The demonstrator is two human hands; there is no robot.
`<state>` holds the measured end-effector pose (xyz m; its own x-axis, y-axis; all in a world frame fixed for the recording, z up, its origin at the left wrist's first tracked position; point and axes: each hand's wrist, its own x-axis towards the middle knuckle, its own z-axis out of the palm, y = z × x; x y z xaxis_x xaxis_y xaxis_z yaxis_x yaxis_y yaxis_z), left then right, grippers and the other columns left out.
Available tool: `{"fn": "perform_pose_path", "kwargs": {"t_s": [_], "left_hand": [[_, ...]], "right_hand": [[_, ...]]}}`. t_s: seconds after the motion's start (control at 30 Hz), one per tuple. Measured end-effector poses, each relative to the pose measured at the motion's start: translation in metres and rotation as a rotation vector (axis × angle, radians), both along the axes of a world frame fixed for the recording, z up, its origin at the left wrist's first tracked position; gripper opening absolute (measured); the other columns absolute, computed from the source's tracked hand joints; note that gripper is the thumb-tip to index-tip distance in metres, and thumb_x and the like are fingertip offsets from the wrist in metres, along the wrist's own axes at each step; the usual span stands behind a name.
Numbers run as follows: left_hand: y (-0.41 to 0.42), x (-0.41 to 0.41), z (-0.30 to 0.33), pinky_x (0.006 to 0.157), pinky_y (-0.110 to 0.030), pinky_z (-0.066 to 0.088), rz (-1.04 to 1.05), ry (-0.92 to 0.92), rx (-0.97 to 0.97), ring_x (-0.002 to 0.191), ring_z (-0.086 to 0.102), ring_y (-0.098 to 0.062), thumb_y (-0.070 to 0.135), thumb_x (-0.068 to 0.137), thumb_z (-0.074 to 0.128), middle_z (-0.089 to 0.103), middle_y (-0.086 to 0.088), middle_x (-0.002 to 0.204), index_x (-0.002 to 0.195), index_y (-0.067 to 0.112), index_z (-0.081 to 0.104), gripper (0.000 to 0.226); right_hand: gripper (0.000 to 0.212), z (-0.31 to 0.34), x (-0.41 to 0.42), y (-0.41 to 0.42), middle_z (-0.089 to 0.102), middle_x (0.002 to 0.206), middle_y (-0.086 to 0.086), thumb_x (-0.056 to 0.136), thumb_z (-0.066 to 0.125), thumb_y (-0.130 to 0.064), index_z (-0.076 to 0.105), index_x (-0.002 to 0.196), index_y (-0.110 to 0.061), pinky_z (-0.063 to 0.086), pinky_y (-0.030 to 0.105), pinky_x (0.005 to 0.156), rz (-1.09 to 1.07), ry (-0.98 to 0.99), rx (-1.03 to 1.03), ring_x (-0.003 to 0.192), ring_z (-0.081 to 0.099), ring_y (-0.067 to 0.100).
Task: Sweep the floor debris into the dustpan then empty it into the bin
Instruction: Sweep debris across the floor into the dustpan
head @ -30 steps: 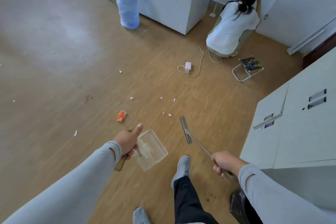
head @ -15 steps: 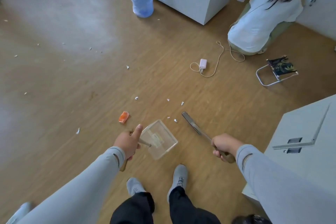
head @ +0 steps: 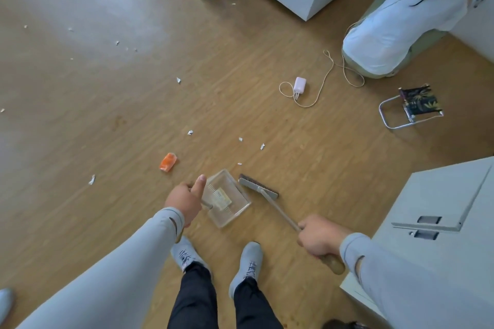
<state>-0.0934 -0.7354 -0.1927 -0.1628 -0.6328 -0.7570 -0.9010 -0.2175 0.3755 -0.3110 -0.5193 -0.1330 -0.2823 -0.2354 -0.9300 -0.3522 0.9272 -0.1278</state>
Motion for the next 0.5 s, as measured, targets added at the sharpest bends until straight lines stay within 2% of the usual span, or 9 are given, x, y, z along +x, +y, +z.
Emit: {"fn": "perform_pose_path", "kwargs": {"t_s": [0.07,0.17,0.27,0.33,0.43,0.5], "left_hand": [[-0.006,0.000,0.000,0.049,-0.031,0.049,-0.004,-0.003,-0.012,0.059,0.058,-0.027,0.073,0.098,0.033,0.074,-0.011,0.091,0.103,0.017,0.060,0.062],[-0.008,-0.004,0.000,0.055,-0.040,0.060,-0.011,0.002,-0.023,0.064,0.065,-0.029,0.073,0.098,0.034,0.074,-0.011,0.087,0.094,0.018,0.060,0.061],[-0.007,-0.005,0.002,0.067,-0.046,0.064,-0.014,0.008,-0.033,0.074,0.072,-0.032,0.073,0.098,0.034,0.075,-0.011,0.085,0.088,0.019,0.058,0.059],[-0.008,-0.003,0.000,0.072,-0.047,0.064,-0.015,0.005,-0.036,0.074,0.071,-0.032,0.073,0.098,0.033,0.075,-0.010,0.085,0.093,0.017,0.059,0.062],[-0.010,-0.001,-0.004,0.077,-0.048,0.062,-0.014,0.001,-0.041,0.078,0.070,-0.030,0.073,0.098,0.033,0.074,-0.009,0.087,0.102,0.014,0.062,0.065],[-0.010,-0.002,-0.005,0.076,-0.047,0.062,-0.027,-0.003,-0.049,0.078,0.070,-0.029,0.073,0.098,0.033,0.074,-0.007,0.087,0.104,0.015,0.062,0.065]], "right_hand": [[0.042,0.019,-0.020,0.011,0.058,0.072,0.011,0.095,0.051,-0.005,0.058,0.136,-0.007,0.041,0.028,0.047,-0.064,-0.087,0.023,0.050,0.046,0.014],[0.057,0.043,-0.056,0.021,0.053,0.054,0.009,0.096,0.052,-0.003,0.043,0.151,-0.013,0.039,0.024,0.039,-0.233,-0.127,-0.001,0.041,0.044,0.016],[0.061,0.041,-0.056,0.013,0.055,0.047,0.006,0.095,0.053,-0.005,0.040,0.154,-0.014,0.040,0.024,0.039,-0.200,-0.084,-0.024,0.037,0.046,0.015],[0.061,0.029,-0.050,-0.004,0.054,0.046,0.010,0.094,0.050,-0.004,0.039,0.153,-0.011,0.040,0.025,0.039,-0.187,-0.033,-0.043,0.036,0.046,0.019],[0.049,0.007,-0.046,-0.041,0.058,0.054,0.015,0.092,0.047,-0.002,0.052,0.140,0.005,0.045,0.032,0.050,-0.145,0.019,-0.068,0.046,0.050,0.026],[0.040,-0.006,-0.039,-0.064,0.063,0.077,0.017,0.093,0.050,-0.004,0.061,0.128,0.010,0.051,0.036,0.063,-0.094,0.052,-0.070,0.061,0.055,0.026]]}}
